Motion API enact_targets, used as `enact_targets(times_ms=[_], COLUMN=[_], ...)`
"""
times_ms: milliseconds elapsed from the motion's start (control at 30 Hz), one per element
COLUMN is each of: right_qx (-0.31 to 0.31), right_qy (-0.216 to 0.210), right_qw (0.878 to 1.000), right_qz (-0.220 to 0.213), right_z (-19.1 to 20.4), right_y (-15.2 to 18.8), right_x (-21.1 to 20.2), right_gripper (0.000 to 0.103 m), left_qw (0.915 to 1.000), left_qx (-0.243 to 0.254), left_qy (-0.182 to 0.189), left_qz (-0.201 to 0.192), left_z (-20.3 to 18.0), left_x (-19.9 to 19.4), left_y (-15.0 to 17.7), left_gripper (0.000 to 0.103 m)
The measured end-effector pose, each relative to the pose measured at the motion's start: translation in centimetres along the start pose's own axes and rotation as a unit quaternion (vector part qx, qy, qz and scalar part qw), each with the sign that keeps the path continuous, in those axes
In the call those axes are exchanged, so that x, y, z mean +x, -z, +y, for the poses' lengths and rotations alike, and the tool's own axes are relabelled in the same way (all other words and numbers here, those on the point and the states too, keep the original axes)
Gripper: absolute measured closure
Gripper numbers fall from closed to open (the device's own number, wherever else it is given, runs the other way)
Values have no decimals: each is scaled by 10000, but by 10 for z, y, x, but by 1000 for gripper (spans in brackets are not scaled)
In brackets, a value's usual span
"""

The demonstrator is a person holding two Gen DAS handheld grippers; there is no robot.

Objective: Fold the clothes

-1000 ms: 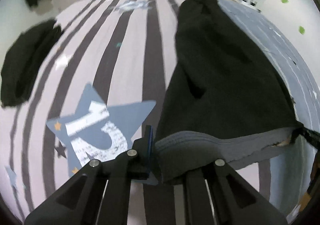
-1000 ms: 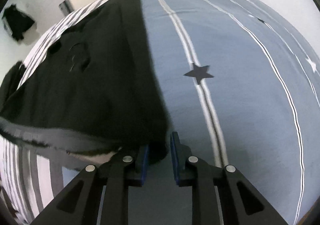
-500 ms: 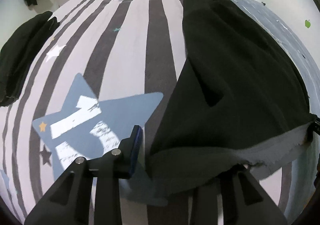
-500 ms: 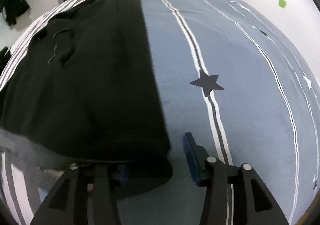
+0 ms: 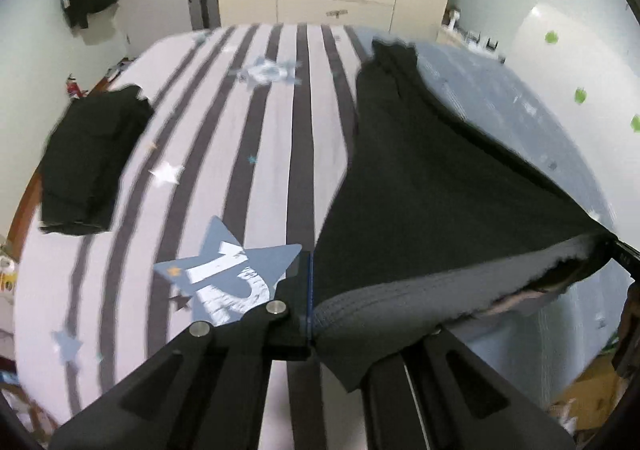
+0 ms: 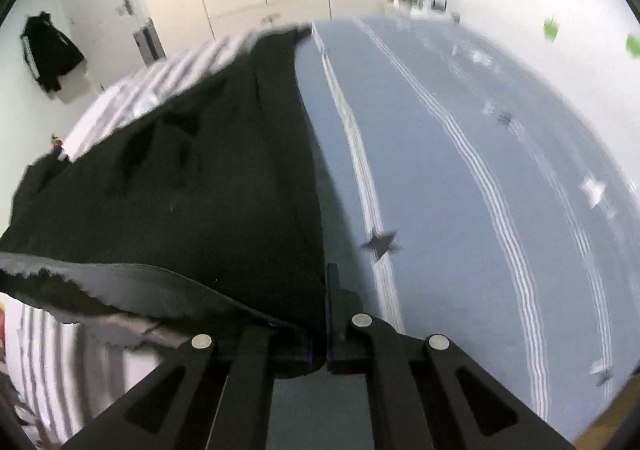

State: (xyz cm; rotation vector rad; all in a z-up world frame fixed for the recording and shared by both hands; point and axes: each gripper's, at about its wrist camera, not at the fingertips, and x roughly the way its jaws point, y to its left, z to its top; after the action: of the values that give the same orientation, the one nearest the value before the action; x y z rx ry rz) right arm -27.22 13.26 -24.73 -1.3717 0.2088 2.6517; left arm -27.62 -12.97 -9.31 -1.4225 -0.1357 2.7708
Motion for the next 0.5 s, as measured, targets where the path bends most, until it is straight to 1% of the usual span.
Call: enact_targets(times_ms=[67,167,233,300,333,367,433,500], right_qx=[-43,-153,-277,-385,-383,-379,-372,-374], right_qy=[33,-92,-155,-232,-272,-328,-441,-555], right_qw=[9998,9988,9974,9945,9934,9920,9889,9853], right_qz=[-213,-453,-642,-950,-1048,-1155,-1369,-1571], right_z=[-4,-5,-2,1,2,4,7,12], right_y=[-21,-57,-84,-121,-137,-161,-208,-257], right_x=[-58,-146,-195,-248,-264,-275,-296,-313], right_gripper=[101,101,101,101,101,101,101,101], left_qw=[9999,9994,9991,9986,9980,9973,9947,9908], left_qx=[-42,-51,-65,-88,-56,-22,66,246], left_qy=[-12,-42,-63,-42,-27,5,127,126], left_qz=[-132,-340,-418,-525,-622,-736,-1021,-1323], left_z=[-5,-12,-14,-16,-20,-23,-31,-38], left_x=[-51,-126,-159,-192,-205,-217,-236,-230], left_y=[-22,-62,-88,-121,-140,-162,-218,-292], left_gripper=[103,103,103,103,103,103,103,103])
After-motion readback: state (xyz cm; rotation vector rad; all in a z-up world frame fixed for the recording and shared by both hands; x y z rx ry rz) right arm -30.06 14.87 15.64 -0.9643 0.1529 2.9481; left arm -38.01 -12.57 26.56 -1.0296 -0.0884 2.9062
